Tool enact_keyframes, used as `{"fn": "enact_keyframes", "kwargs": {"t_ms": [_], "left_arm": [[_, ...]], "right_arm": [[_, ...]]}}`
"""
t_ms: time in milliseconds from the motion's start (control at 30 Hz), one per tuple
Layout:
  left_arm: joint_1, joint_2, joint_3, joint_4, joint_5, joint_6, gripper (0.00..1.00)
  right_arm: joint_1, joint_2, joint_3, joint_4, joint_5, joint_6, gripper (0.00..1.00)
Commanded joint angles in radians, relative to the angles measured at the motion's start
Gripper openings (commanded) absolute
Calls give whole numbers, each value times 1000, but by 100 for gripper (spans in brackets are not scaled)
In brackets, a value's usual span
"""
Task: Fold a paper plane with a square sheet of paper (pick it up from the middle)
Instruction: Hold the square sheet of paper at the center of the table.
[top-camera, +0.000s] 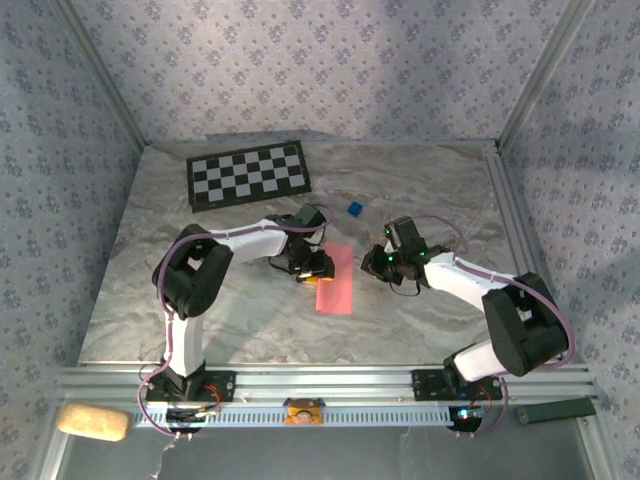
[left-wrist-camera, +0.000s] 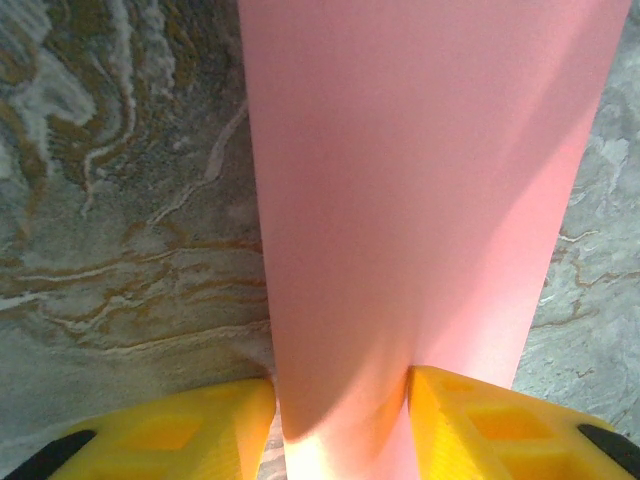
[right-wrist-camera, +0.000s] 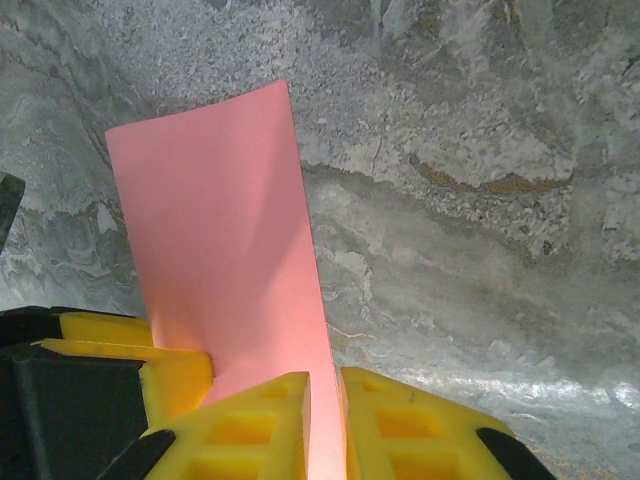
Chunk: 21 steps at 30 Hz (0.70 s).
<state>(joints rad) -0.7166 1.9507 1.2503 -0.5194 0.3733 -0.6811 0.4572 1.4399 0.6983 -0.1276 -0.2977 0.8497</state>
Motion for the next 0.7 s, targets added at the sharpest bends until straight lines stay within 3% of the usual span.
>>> {"fn": "enact_keyframes", "kwargs": {"t_ms": [0,667], "left_arm": [[-7,79,-52,-27,-109,3,44],[-11,96,-58,-24,-112,-6,44]], "right_arm": [[4,-9,13,-13,10,12,17],[18,19,25,-9,3,9,16]]}}
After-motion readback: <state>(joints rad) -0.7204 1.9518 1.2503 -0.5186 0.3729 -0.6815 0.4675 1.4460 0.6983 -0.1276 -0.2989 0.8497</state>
